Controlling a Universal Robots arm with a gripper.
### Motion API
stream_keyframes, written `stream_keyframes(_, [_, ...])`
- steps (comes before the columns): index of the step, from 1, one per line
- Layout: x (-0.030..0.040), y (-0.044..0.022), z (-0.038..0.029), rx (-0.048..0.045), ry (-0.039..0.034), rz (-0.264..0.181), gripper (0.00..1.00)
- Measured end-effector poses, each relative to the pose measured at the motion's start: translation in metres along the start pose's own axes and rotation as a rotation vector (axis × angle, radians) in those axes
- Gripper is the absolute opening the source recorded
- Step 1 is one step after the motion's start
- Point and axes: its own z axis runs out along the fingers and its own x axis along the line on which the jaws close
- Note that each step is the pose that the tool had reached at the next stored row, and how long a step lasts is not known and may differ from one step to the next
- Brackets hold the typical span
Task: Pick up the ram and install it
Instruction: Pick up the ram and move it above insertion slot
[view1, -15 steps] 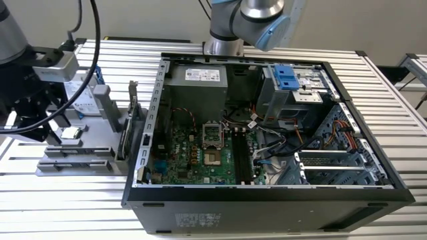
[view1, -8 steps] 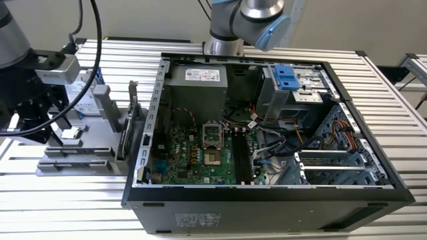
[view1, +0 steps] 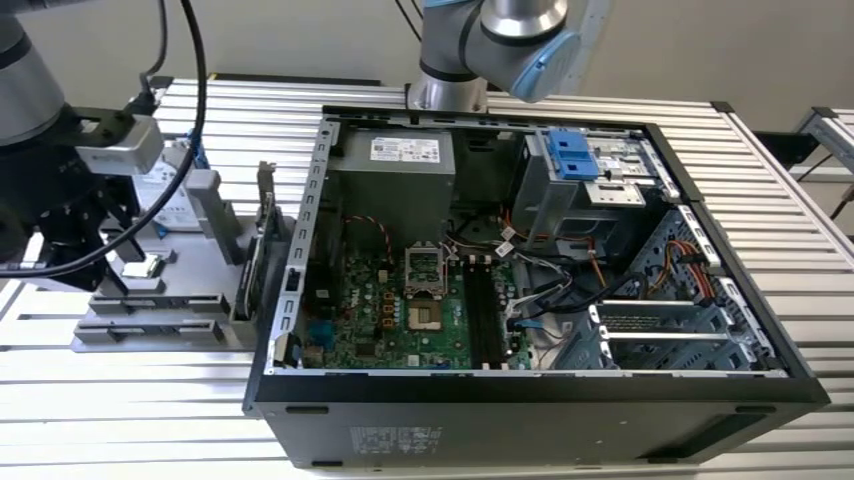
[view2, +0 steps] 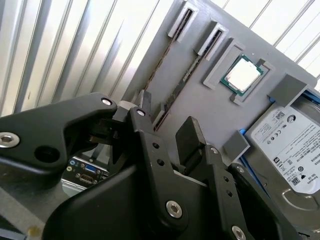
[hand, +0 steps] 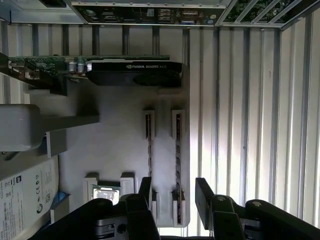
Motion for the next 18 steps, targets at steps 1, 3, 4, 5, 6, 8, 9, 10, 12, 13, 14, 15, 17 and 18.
stream_keyframes(1, [0.0, 0.0, 0.0007, 0.0, -0.0003, -0.001, 1.0])
stream_keyframes(3, [0.0, -0.0001, 0.0022, 0.0, -0.0008, -0.004, 1.0])
stream_keyframes(4, [0.0001, -0.0001, 0.003, -0.0001, -0.0009, -0.005, 1.0])
stream_keyframes(5, [0.0001, 0.0, 0.0037, -0.0001, -0.0012, -0.006, 1.0])
stream_keyframes(6, [0.0001, 0.0, 0.0044, -0.0001, -0.0015, -0.007, 1.0])
stream_keyframes(8, [0.0001, -0.0001, 0.0058, -0.0001, -0.0022, -0.009, 1.0])
stream_keyframes(9, [0.0001, -0.0001, 0.0065, -0.0002, -0.0025, -0.011, 1.0])
stream_keyframes(10, [0.0001, -0.0001, 0.0072, -0.0003, -0.0027, -0.012, 1.0])
stream_keyframes(12, [0.0001, -0.0001, 0.0087, -0.0003, -0.0028, -0.014, 1.0])
stream_keyframes(13, [0.0, -0.0002, 0.0096, -0.0003, -0.0029, -0.015, 1.0])
stream_keyframes(14, [0.0, -0.0002, 0.0103, -0.0003, -0.0029, -0.016, 1.0])
stream_keyframes(15, [-0.0002, -0.0002, 0.011, -0.0003, -0.0029, -0.018, 1.0])
stream_keyframes(17, [-0.0005, -0.0002, 0.0124, -0.0003, -0.0029, -0.02, 1.0])
stream_keyframes(18, [-0.0007, -0.0002, 0.0132, -0.0003, -0.003, -0.021, 1.0])
